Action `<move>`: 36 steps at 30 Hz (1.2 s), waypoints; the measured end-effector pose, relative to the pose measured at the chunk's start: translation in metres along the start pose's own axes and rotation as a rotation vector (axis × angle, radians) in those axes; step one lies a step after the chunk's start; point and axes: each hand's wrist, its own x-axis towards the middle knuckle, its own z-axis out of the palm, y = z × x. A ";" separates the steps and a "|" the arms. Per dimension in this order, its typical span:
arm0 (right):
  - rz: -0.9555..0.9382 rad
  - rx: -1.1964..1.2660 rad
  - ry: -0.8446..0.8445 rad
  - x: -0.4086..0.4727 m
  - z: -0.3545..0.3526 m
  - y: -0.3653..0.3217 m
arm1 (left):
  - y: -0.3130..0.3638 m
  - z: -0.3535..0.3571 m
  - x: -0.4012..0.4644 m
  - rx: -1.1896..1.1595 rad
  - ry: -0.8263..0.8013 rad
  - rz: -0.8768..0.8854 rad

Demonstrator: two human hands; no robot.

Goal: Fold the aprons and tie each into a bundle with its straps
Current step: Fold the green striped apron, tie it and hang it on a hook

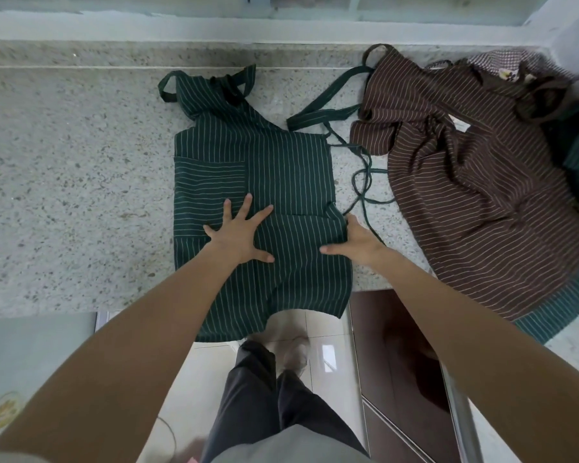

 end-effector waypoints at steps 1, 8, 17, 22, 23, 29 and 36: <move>-0.006 -0.029 -0.015 -0.003 0.000 0.001 | -0.002 0.000 0.000 -0.004 0.013 0.014; -0.020 -0.251 0.203 -0.009 0.027 -0.004 | -0.026 0.013 -0.020 -0.055 0.266 0.018; -0.015 -0.652 0.341 -0.017 0.026 -0.036 | -0.046 -0.013 -0.036 -0.077 0.216 -0.127; -0.246 -0.428 0.247 0.004 0.015 -0.109 | -0.060 -0.063 -0.030 -0.142 0.390 -0.161; -0.277 -0.387 0.229 0.012 0.013 -0.125 | -0.064 -0.075 -0.025 -0.149 0.406 -0.166; -0.331 -0.344 0.186 0.066 0.010 -0.209 | -0.090 -0.145 0.026 -0.330 0.467 -0.144; -0.243 -0.277 0.196 0.154 0.006 -0.269 | -0.106 -0.219 0.103 -0.983 0.296 -0.328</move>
